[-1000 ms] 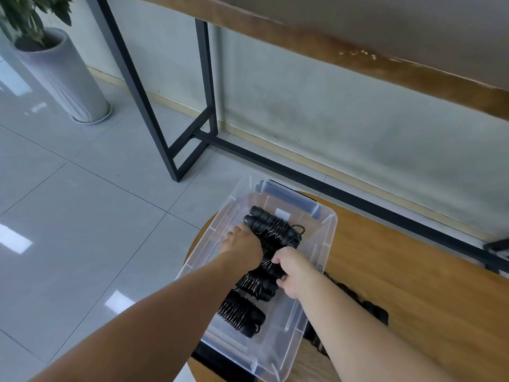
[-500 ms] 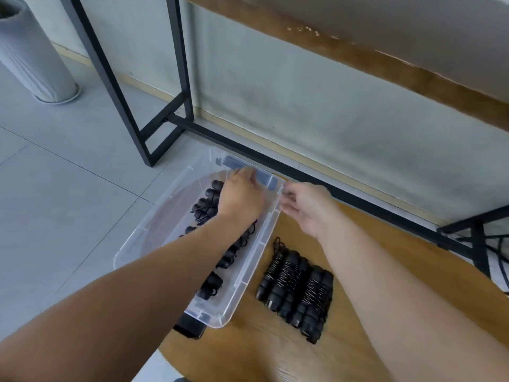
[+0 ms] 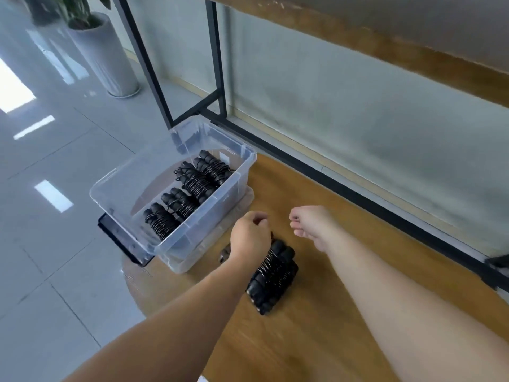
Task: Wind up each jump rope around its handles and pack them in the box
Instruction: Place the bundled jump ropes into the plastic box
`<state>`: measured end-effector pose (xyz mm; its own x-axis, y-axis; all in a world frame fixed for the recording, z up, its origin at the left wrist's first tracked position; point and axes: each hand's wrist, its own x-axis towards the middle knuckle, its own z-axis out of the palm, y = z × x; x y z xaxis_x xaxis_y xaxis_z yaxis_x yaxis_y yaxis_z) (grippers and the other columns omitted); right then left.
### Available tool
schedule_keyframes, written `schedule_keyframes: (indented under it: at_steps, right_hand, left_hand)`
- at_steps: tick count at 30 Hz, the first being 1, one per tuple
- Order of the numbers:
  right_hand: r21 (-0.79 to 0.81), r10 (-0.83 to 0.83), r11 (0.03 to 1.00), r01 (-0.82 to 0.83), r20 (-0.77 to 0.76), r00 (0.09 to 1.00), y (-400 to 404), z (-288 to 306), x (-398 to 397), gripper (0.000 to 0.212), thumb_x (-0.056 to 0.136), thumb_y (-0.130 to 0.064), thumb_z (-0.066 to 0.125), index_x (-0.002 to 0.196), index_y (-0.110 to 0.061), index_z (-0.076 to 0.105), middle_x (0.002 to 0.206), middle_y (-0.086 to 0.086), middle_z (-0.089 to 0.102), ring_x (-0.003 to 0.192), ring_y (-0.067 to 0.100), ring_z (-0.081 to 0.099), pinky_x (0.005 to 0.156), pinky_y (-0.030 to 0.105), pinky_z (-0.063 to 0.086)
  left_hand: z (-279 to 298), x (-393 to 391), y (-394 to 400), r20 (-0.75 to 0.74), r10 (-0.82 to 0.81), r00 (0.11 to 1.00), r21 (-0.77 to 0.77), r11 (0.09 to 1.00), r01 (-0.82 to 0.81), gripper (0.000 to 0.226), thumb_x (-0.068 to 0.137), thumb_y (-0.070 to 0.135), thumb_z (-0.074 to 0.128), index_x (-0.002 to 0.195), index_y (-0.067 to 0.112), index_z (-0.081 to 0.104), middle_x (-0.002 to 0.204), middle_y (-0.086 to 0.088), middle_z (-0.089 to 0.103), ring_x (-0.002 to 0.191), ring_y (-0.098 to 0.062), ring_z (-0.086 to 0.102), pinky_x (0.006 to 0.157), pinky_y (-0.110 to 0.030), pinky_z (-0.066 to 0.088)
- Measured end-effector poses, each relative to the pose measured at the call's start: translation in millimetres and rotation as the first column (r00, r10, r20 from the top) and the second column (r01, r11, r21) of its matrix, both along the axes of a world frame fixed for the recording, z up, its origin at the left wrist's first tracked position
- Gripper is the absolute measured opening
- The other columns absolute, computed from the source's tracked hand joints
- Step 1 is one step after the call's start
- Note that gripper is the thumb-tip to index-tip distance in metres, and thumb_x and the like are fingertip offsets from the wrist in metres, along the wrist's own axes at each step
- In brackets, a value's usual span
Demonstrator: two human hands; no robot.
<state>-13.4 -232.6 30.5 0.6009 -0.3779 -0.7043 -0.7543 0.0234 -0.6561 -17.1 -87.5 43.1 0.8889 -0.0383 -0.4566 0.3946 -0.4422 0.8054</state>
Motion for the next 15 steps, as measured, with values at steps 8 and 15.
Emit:
schedule_keyframes:
  at_steps: [8, 15]
  right_hand:
    - [-0.096, 0.269, 0.957, -0.275, -0.068, 0.961, 6, -21, -30, 0.021, 0.095, -0.014, 0.053, 0.113, -0.008, 0.063, 0.107, 0.012, 0.056, 0.103, 0.030, 0.054, 0.084, 0.034, 0.041]
    - [-0.141, 0.459, 0.868, -0.477, -0.142, 0.877, 12, -33, -45, 0.054, 0.093, -0.008, 0.049, 0.146, -0.008, 0.042, 0.151, 0.010, 0.041, 0.135, 0.030, 0.041, 0.101, 0.034, 0.036]
  left_hand:
    - [-36, -62, 11, -0.193, 0.454, 0.869, 0.010, 0.887, -0.461, 0.025, 0.094, 0.017, 0.047, 0.116, 0.017, 0.061, 0.088, -0.004, 0.063, 0.061, -0.014, 0.055, 0.053, -0.024, 0.043]
    - [-55, -87, 13, -0.463, 0.533, 0.708, -0.041, 0.785, -0.618, 0.029, 0.099, 0.007, 0.040, 0.121, -0.004, 0.055, 0.088, -0.008, 0.054, 0.074, -0.024, 0.052, 0.062, -0.029, 0.043]
